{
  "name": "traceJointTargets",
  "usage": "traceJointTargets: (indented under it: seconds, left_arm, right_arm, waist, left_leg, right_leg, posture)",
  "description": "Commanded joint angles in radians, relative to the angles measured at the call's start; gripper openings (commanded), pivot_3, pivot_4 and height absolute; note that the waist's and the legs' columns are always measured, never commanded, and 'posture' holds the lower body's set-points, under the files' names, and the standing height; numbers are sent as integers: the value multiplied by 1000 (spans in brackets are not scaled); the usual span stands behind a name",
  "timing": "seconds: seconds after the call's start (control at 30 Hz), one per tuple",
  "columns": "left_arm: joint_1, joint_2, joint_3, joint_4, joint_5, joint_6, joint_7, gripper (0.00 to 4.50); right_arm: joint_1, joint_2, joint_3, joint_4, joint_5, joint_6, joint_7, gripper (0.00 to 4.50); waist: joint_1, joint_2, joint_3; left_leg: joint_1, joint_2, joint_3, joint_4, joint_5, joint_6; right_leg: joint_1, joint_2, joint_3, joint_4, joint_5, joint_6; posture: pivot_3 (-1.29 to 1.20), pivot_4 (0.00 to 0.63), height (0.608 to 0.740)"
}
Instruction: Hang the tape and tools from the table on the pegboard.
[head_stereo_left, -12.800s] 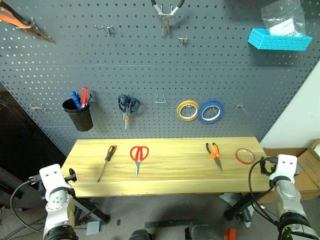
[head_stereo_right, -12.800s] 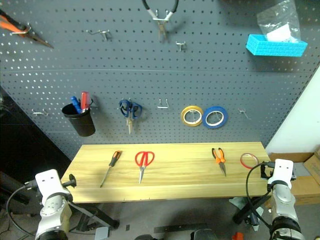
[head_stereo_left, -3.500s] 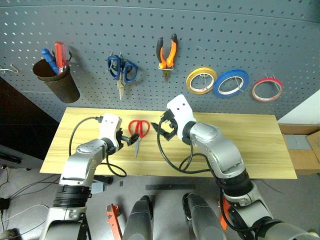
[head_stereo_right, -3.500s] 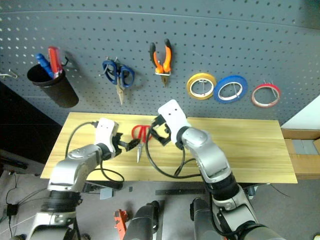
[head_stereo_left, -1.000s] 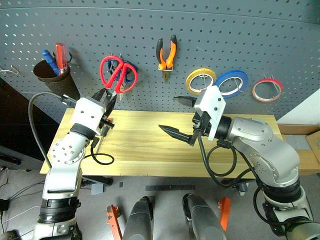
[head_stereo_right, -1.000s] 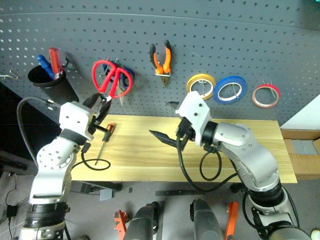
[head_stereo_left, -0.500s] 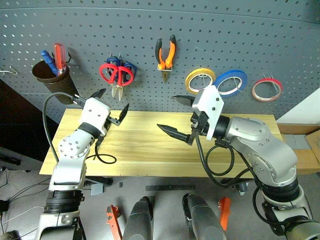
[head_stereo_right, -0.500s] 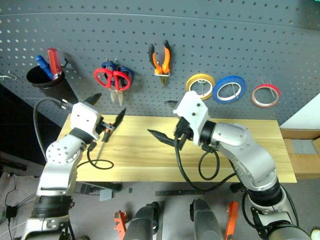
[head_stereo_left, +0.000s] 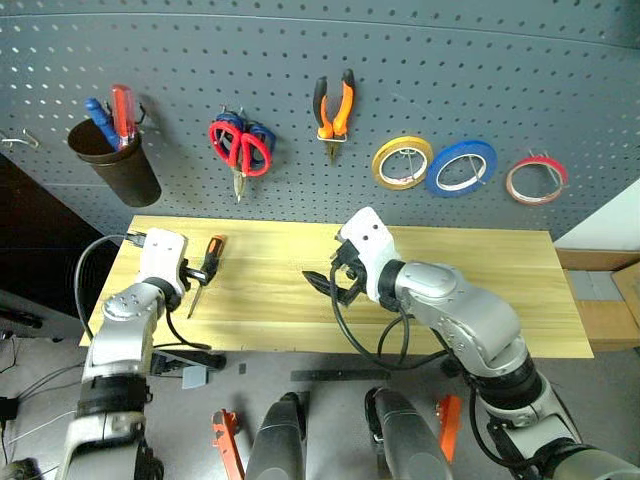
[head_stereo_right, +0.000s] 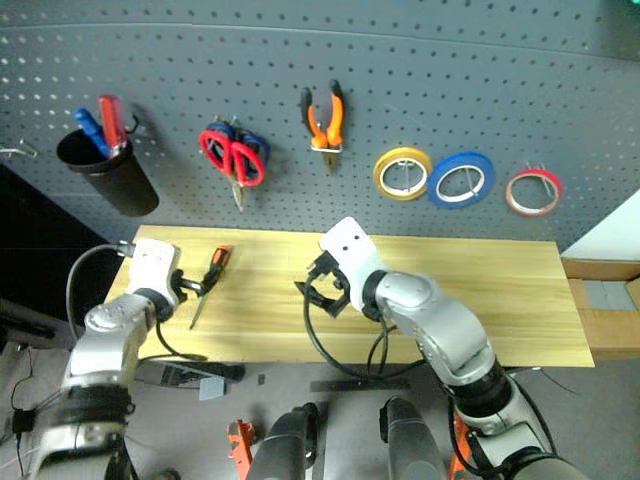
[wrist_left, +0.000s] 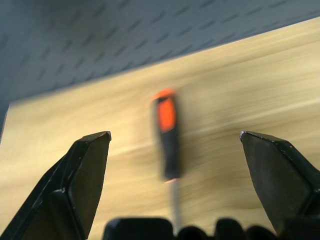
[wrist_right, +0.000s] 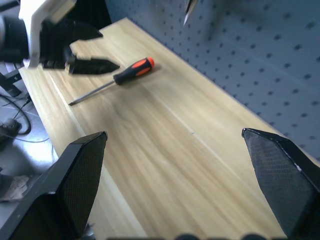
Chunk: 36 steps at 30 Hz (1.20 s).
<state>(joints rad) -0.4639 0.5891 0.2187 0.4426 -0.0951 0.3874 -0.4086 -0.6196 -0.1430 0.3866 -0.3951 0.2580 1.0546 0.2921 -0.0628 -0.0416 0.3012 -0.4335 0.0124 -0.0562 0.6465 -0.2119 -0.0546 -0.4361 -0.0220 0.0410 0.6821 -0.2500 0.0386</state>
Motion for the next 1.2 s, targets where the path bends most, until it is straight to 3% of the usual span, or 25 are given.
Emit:
traceJointTargets:
  seconds: [0.03, 0.2, 0.47, 0.57, 0.8, 0.9, 1.07, 1.2]
  left_arm:
    - [-57, 14, -10, 84, -5, 40, -21, 4447]
    - [-189, -4, -35, 289, -11, 114, -76, 4447]
    - [-347, -13, -16, 574, -2, 61, -8, 4447]
    - [-375, -8, -17, 649, 5, 35, 20, 3843]
    - [-380, 7, -18, 700, 7, 3, 26, 1419]
    - [-352, 16, -17, 667, 3, 7, 16, 460]
    - [-240, 15, 10, 476, -27, 12, 20, 460]
    - [-6, -24, 39, 38, -69, -17, 31, 460]
  right_arm:
    - [-45, 34, 3, 1, -15, 18, -22, 4500]
    - [-108, 64, 20, 36, -39, 30, -37, 4500]
    - [-157, 46, 67, 15, -61, 30, -4, 4500]
    - [-175, 37, 81, 14, -74, 23, 3, 4500]
    - [-191, 30, 90, 19, -99, 13, 16, 4500]
    - [-193, 28, 83, 20, -103, 11, 22, 4500]
    - [-191, 26, 64, 6, -99, 13, 37, 4500]
    - [-177, 4, 17, -56, -58, 31, 78, 4500]
  waist:
    - [-1, 0, 0]
    - [-5, 0, 0]
    - [-21, 0, 1]
    - [-25, 0, 1]
    - [-26, 0, 1]
    - [-26, 0, 1]
    - [-27, 0, 1]
    - [-26, 0, 1]
  left_leg:
    - [0, 0, 0, 0, 0, 0]
    - [0, 0, 0, -1, 0, 0]
    - [-1, 0, 1, -1, 0, 0]
    - [-1, 0, 1, -1, 0, 0]
    - [-1, 0, 1, -1, 0, 0]
    - [-1, 0, 1, -1, 0, 0]
    - [-1, 1, 1, -2, 0, 0]
    - [-1, 7, 1, -2, 0, 0]
  right_leg:
    - [0, 0, 0, 0, 0, 0]
    - [-1, 1, 0, 0, 0, 0]
    - [-1, 1, 0, 0, 0, 0]
    - [-2, 1, 0, 0, 0, 0]
    - [-2, 1, 1, 0, 0, 0]
    - [-2, 0, 1, 0, 0, 0]
    - [-3, 0, 1, -1, 0, 0]
    - [-3, -1, 2, -1, 0, 0]
  posture:
    - [-85, 302, 740]
    - [-101, 313, 740]
    - [-132, 321, 740]
    - [-143, 321, 740]
    - [-141, 315, 740]
    - [-134, 311, 740]
    - [-127, 306, 740]
    - [-113, 303, 740]
